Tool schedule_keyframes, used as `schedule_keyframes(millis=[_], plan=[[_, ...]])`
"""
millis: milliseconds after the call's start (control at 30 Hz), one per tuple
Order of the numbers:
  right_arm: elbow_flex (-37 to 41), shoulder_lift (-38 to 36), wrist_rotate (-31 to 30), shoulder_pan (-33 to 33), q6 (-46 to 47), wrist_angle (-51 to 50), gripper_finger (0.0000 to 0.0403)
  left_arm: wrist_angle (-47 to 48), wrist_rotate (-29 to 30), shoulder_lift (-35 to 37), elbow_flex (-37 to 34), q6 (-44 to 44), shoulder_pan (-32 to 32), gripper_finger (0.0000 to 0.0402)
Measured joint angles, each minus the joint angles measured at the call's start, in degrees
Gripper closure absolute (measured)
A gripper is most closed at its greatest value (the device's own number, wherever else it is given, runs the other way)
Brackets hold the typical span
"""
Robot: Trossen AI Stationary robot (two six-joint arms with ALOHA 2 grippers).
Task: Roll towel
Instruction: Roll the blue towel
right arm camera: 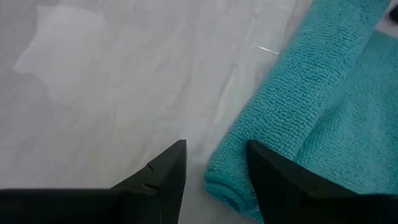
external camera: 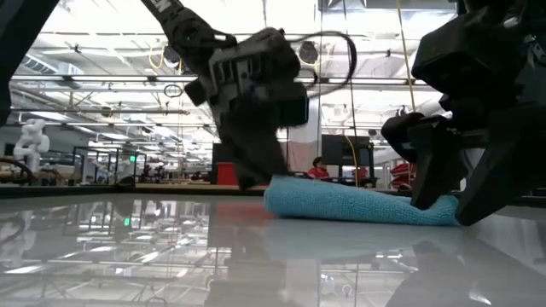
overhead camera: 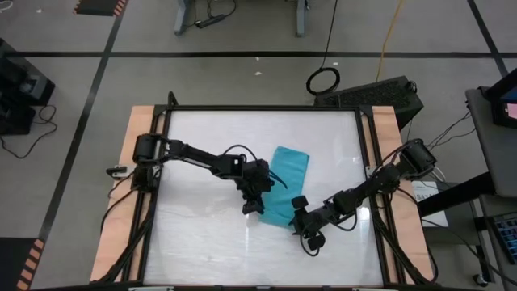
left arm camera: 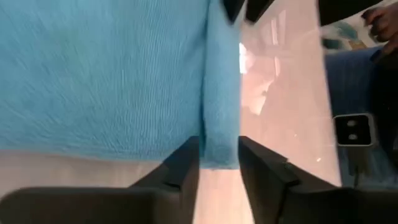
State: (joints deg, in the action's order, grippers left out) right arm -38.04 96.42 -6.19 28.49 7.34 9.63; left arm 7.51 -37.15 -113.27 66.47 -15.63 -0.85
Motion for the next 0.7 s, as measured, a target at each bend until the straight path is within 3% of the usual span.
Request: schedule_keyframes(millis=[133, 333, 467, 633, 700], plan=[[0.0, 0.0, 0.1, 0.0, 1.5, -0.1, 0.0243, 3.4, 2.5, 2.7, 0.1, 4.7, -0.4, 0.0252], [0.0, 0.0, 0.1, 0.0, 2.5, -0.1, 0.0243, 9.8, 9.0, 6.2, 0.1, 19.3, 2.2, 0.0247], [0.0, 0.0, 0.1, 0.0, 2.5, -0.1, 0.0243, 7.4, 11.4, 6.7, 0.1, 27.7, 6.5, 0.0247], [0.0, 0.0, 0.1, 0.0, 2.6, -0.1, 0.0243, 5.6, 26.9, 6.3, 0.1, 34.7, 11.5, 0.0246], [0.0, 0.0, 0.1, 0.0, 3.1, -0.1, 0.0243, 4.3, 30.6, 6.3, 0.2, 36.1, 12.4, 0.0246]])
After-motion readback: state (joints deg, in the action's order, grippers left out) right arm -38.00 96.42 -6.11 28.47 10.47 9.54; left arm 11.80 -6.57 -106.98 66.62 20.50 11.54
